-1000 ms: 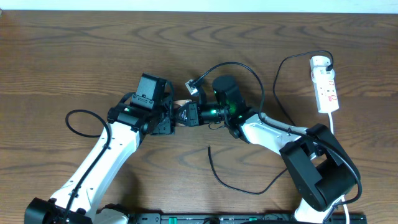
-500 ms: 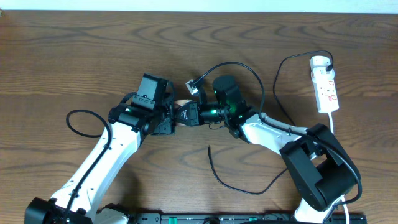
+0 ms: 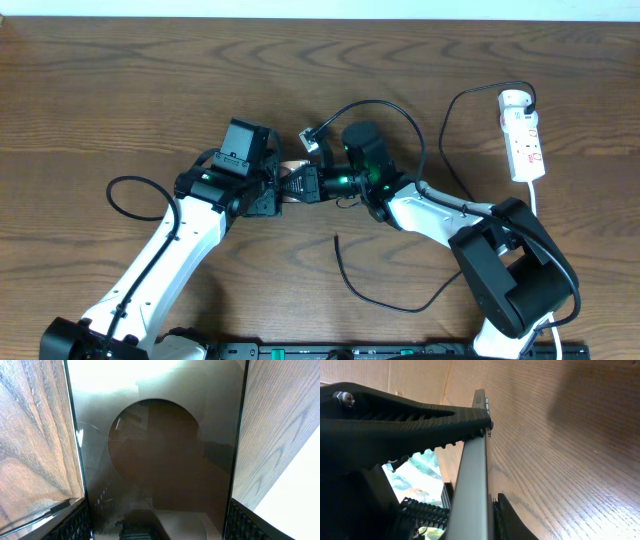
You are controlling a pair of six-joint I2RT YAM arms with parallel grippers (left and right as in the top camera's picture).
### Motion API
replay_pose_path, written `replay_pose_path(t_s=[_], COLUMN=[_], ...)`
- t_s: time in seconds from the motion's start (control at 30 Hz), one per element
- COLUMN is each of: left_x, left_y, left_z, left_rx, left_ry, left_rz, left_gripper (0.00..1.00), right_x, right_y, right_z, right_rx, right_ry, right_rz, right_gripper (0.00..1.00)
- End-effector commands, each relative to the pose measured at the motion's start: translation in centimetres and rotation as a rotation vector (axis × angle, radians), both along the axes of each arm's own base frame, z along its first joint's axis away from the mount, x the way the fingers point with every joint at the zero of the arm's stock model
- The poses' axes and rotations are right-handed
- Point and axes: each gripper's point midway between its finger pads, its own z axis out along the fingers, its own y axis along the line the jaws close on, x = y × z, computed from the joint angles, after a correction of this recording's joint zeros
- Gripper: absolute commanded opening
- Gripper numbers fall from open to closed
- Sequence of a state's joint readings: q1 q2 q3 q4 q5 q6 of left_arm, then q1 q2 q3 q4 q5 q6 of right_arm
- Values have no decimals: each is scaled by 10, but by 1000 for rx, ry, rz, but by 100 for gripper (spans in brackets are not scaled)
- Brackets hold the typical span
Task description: Plug charger to phone and switch on socket
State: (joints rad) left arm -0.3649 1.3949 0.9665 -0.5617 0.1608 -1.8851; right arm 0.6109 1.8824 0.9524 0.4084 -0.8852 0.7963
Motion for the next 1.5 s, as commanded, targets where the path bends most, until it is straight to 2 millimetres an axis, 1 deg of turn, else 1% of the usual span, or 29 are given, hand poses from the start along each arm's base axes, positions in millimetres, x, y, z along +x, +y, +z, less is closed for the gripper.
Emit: replay_pose_path(t_s=[0.0, 0.17, 0.47, 0.5, 0.53, 0.57, 0.63, 0.67, 0.73, 0.87, 1.0, 1.47], left_x=[-7, -7, -7, -7, -7, -7, -7, -7, -7, -7, -7, -7], left_y=[-30, -30, -30, -30, -30, -30, -30, -30, -30, -30, -30, -30], left_z=[11, 11, 11, 11, 11, 11, 11, 11, 11, 11, 11, 11], left_rx=[-87, -87, -83, -81, -80, -80, -80, -80, -80, -80, -80, -77], left_ry=[1, 1, -2, -4, -5, -5, -5, -5, -5, -5, -5, -8], left_rz=[-94, -94, -102, -108, -109, -109, -109, -109, -109, -109, -109, -116], left_gripper=[7, 7, 8, 10, 17, 29, 49, 57, 69, 84, 88, 88], right_x=[-13, -13, -13, -13, -13, -13, -13, -13, -13, -13, -13, -13], right_y=[10, 10, 10, 10, 10, 10, 10, 10, 10, 10, 10, 10], right_z=[17, 17, 17, 17, 17, 17, 17, 17, 17, 17, 17, 17], right_rx=[54, 54, 54, 54, 54, 54, 54, 54, 52, 52, 52, 52], right_ry=[-2, -1, -1, -1, -1, -1, -2, -1, -2, -2, -2, -2], right_rz=[75, 75, 75, 75, 75, 75, 75, 75, 72, 72, 72, 72], right_gripper=[7, 1, 1, 1, 1, 1, 1, 1, 1, 1, 1, 1])
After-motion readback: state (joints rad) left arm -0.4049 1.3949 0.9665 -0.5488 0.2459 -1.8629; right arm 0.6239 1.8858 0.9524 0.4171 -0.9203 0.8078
